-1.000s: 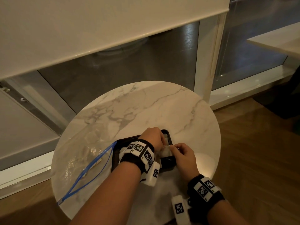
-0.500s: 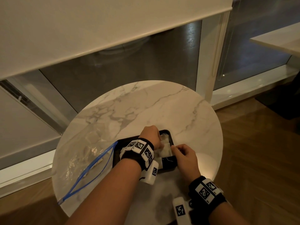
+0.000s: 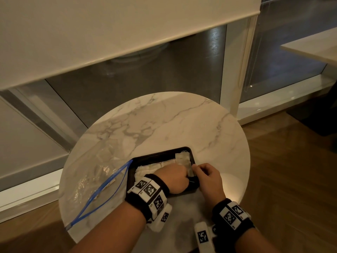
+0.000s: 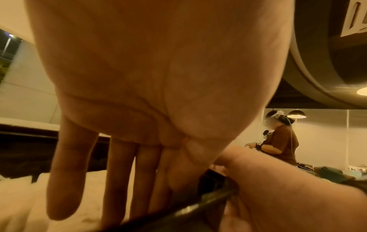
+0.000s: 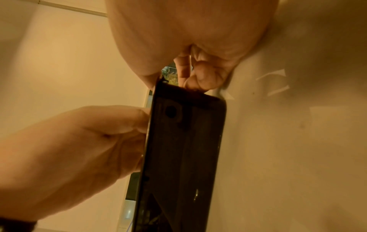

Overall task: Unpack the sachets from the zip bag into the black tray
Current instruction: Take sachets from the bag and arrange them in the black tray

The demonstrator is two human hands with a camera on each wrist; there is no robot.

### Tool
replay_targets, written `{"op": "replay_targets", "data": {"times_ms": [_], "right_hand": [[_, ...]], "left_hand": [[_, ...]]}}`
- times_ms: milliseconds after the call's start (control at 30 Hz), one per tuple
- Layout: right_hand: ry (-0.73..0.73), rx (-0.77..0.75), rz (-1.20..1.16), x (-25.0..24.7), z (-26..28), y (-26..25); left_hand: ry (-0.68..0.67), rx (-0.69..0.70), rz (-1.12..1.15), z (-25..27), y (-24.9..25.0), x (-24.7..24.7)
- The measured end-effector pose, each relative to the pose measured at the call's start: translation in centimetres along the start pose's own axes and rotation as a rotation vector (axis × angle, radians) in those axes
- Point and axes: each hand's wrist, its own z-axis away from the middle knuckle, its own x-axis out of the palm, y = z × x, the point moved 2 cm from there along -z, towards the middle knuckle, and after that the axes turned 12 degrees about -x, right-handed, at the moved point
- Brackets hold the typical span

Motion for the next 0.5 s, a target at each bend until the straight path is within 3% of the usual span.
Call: {"op": "replay_targets", "data": {"times_ms": [400,500], "right_hand": [[-0.01,-0.002,0.005,-0.1,0.0,-0.3],[0.0,0.013,-0.008,-0.2,-0.1,-0.7]], "left_hand": [[0.023,0.053,0.085,0.9,-1.4,1.0],[0.094,0.059,0.188,1.3,-2.6,0.5]]}}
